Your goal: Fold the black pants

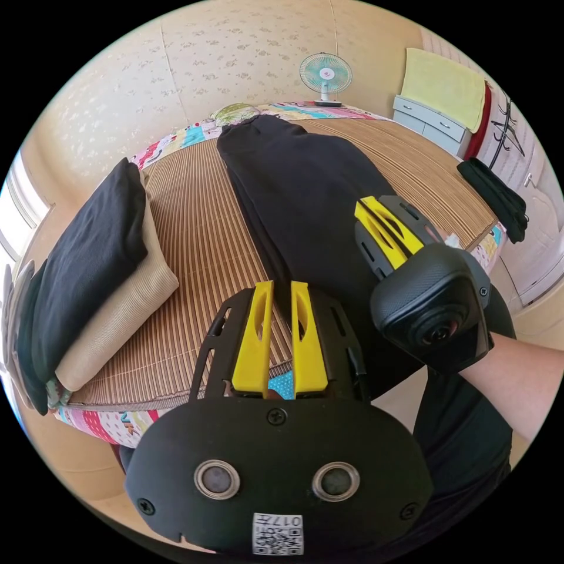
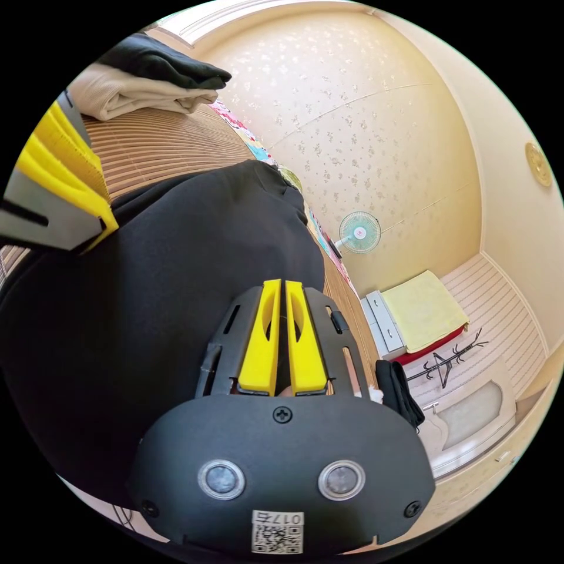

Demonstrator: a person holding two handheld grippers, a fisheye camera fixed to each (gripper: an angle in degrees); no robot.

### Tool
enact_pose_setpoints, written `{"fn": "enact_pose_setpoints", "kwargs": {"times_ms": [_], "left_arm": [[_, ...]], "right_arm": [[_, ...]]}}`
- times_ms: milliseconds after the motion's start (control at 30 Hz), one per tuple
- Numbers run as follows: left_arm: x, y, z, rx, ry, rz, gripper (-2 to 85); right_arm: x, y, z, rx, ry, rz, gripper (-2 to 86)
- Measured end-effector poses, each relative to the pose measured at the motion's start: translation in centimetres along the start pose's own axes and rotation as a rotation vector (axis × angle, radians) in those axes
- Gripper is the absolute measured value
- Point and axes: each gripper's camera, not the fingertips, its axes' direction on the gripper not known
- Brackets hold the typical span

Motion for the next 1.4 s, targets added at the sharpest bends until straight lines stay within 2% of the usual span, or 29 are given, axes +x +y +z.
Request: {"fn": "enact_pose_setpoints", "kwargs": {"times_ms": [1000,1400], "left_arm": [[9.1,0.6,-7.8,0.014,0.005,-0.004,5.8],[8.5,-0.8,-12.2,0.029,0.163,-0.165,6.3]], "right_arm": [[-4.5,-9.6,-6.2,0.005,0.011,0.005,1.2],[-3.7,-16.0,-9.8,-0.014,0.013,-0.019,1.3]]}}
